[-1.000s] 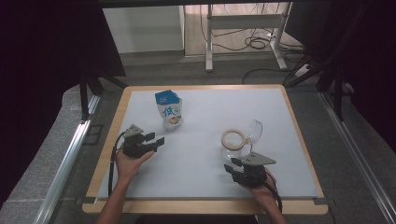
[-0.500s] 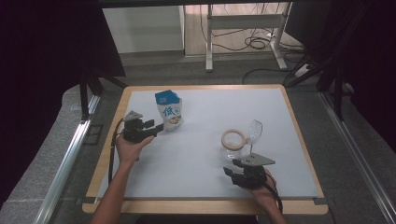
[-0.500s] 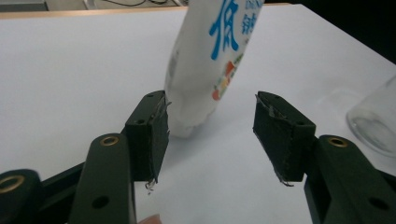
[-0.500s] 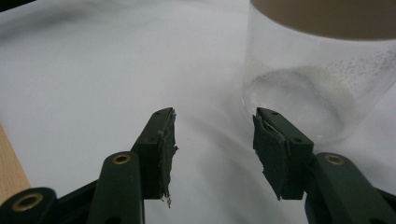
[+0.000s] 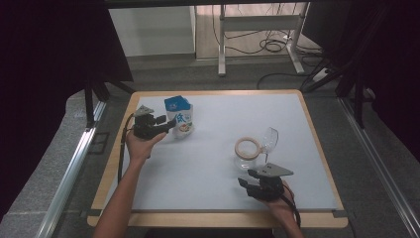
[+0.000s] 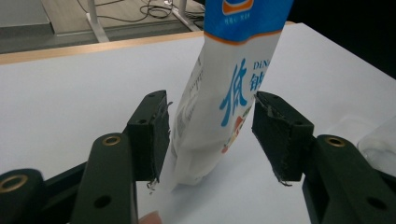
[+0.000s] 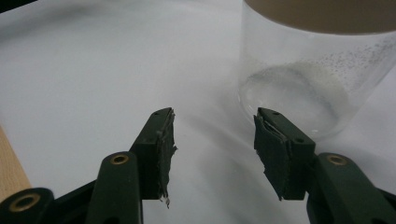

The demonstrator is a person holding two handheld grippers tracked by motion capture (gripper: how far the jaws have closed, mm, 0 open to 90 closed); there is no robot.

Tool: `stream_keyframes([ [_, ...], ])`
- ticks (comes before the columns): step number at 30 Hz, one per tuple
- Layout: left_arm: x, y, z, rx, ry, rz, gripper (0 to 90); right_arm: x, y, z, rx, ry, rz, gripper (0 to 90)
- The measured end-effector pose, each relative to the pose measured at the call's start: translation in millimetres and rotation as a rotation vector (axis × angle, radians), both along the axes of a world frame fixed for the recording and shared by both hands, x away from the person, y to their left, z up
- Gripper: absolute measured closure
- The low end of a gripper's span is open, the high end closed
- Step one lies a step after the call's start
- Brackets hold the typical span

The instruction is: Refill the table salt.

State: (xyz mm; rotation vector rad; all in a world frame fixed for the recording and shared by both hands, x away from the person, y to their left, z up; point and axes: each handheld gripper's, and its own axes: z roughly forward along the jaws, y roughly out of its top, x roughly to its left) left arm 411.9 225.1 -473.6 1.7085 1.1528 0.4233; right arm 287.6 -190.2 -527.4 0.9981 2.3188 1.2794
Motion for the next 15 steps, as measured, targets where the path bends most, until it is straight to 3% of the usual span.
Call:
stream_keyframes([
  [4, 4.6, -0.2, 4.8, -0.021, -0.005, -0.003, 46.5, 0.3, -0.2, -0.7, 0.000, 0.001, -0.001, 48.1],
  [12, 14.3, -4.4, 11.5, -0.023, -0.028, -0.033, 49.2, 0.6, -0.2, -1.7, -0.002, 0.005, -0.002, 48.0],
  [15, 19.7, -5.9, 12.1, -0.031, -0.028, -0.035, 53.6, 0.9, -0.5, -2.4, -0.001, 0.006, -0.004, 48.0],
])
